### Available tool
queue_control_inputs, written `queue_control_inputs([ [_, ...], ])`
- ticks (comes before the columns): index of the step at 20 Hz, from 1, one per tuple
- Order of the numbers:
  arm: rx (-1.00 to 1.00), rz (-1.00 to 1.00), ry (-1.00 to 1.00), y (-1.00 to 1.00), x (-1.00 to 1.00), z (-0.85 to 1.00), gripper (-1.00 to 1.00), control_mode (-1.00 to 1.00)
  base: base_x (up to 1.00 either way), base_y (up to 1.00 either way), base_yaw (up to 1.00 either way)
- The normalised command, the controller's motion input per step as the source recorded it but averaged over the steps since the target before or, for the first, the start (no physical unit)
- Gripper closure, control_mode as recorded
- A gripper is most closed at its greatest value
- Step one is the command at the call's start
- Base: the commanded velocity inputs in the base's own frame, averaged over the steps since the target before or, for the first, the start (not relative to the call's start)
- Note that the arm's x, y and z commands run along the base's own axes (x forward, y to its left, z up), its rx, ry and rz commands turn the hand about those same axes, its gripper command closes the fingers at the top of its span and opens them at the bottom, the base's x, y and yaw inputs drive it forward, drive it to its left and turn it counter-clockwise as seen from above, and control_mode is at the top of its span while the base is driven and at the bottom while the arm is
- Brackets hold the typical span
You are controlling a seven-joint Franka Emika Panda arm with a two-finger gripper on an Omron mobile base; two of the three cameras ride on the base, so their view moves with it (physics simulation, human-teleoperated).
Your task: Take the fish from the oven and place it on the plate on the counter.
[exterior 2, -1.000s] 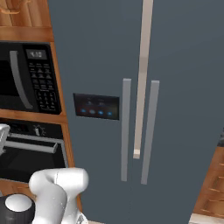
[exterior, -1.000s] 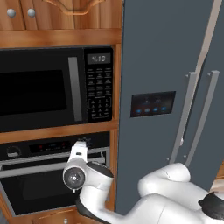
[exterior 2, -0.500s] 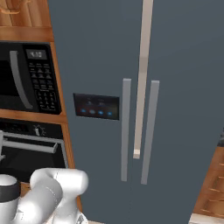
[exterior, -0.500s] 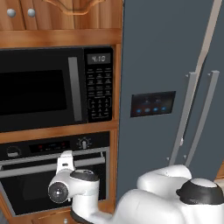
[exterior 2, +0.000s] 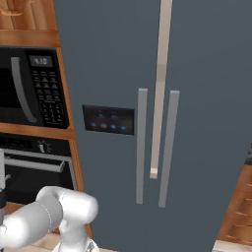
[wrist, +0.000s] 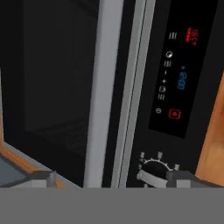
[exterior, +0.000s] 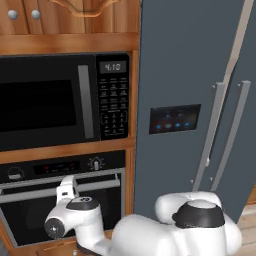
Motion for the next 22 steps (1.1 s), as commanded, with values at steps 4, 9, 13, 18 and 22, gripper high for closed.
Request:
queue_control_inputs([
  [4, -0.02, 0.00, -0.15, 0.01, 0.38, -0.30, -1.00, -1.00, 0.00, 0.00, 0.00],
  [9, 0.01, 0.00, -0.07, 0.01, 0.62, -0.29, -1.00, -1.00, 0.00, 0.00, 0.00],
  [13, 0.01, 0.00, 0.00, 0.24, 0.60, -0.15, -1.00, -1.00, 0.00, 0.00, 0.00],
  [18, 0.00, 0.00, 0.01, 0.40, 0.47, -0.43, -1.00, -1.00, 0.00, 0.00, 0.00],
  [22, 0.00, 0.00, 0.00, 0.43, 0.17, -0.52, -1.00, -1.00, 0.00, 0.00, 0.00],
])
